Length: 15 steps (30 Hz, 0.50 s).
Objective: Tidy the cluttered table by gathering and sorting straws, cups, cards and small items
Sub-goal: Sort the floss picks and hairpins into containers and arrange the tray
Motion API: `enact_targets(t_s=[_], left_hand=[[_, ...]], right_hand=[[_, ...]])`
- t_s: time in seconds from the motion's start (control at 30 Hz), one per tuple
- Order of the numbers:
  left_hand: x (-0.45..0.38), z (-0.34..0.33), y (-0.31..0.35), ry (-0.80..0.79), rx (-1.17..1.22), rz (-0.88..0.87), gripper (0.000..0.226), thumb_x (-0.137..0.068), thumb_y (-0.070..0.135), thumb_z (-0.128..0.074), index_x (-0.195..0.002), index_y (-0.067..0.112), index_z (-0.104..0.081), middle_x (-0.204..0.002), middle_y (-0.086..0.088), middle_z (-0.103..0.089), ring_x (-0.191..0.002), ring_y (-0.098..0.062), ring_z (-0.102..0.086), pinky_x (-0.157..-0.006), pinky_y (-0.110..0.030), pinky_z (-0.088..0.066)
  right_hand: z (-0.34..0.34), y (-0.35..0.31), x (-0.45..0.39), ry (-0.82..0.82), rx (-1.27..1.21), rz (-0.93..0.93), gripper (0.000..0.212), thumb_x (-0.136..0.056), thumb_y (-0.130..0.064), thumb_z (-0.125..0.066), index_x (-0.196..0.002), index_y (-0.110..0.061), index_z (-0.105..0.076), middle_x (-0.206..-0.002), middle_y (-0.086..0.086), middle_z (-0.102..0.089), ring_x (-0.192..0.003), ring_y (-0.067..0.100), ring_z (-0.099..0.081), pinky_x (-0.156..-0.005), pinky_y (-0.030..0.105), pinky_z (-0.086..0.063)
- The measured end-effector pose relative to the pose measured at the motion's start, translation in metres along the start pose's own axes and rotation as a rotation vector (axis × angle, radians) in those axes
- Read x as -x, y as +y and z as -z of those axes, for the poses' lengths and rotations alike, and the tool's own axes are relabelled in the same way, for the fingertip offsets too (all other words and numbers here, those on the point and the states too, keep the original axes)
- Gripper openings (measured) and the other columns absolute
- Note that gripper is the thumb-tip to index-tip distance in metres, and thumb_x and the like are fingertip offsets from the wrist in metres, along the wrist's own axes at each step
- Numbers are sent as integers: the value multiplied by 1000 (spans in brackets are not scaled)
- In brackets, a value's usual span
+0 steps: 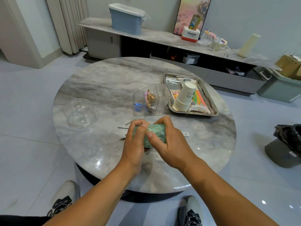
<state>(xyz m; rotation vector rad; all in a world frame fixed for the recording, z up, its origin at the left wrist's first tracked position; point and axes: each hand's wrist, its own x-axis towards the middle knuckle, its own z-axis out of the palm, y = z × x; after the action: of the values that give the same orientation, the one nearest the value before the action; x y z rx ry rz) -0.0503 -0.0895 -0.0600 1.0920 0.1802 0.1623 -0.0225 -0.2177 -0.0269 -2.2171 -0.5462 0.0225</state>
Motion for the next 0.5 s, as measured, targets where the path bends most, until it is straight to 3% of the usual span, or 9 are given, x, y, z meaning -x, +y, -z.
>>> enact_targets(t_s=[0.13, 0.23, 0.33, 0.4, 0.5], left_hand=[[1, 4, -5, -1, -61, -69, 24, -85, 48, -55, -96, 26, -56, -86, 2, -66, -79, -18, -66, -62, -32, -53], [0, 8, -11, -19, -176, -95, 35, -83, 60, -55, -101, 29, -56, -91, 0, -68, -80, -16, -67, -65, -29, -55], [-7, 23, -10, -145, -333, -30, 46, -79, 73, -59, -109, 38, -58, -102, 4, -72, -92, -14, -69, -77, -29, -54], [-17, 39, -3, -272, -417, 7, 50, -72, 66, -76, -114, 43, -63, -108, 7, -73, -98, -12, -71, -80, -27, -55], [-31, 55, 7, -441, -630, -1, 63, -61, 52, -93, -115, 40, -64, -109, 9, -72, -101, -9, -71, -83, -28, -58]], right_hand=[[-9, -3, 3, 30, -96, -81, 50, -84, -78, -45, -97, -30, -44, -73, -6, -64, -66, 7, -62, -57, 26, -49], [-14, -1, -2, -3, -239, -267, 57, -81, -80, -46, -93, -24, -50, -80, 0, -66, -69, 17, -63, -61, 40, -54], [-5, 3, -13, -72, -221, -406, 59, -77, -84, -47, -93, -28, -56, -82, -2, -69, -62, 11, -64, -56, 33, -46], [2, 7, -17, -96, -176, -422, 62, -74, -88, -49, -95, -30, -57, -87, -4, -70, -67, 9, -66, -60, 32, -49], [4, 10, -20, -165, -84, -392, 72, -67, -98, -45, -100, -34, -56, -95, -8, -70, -87, 10, -67, -78, 36, -54]])
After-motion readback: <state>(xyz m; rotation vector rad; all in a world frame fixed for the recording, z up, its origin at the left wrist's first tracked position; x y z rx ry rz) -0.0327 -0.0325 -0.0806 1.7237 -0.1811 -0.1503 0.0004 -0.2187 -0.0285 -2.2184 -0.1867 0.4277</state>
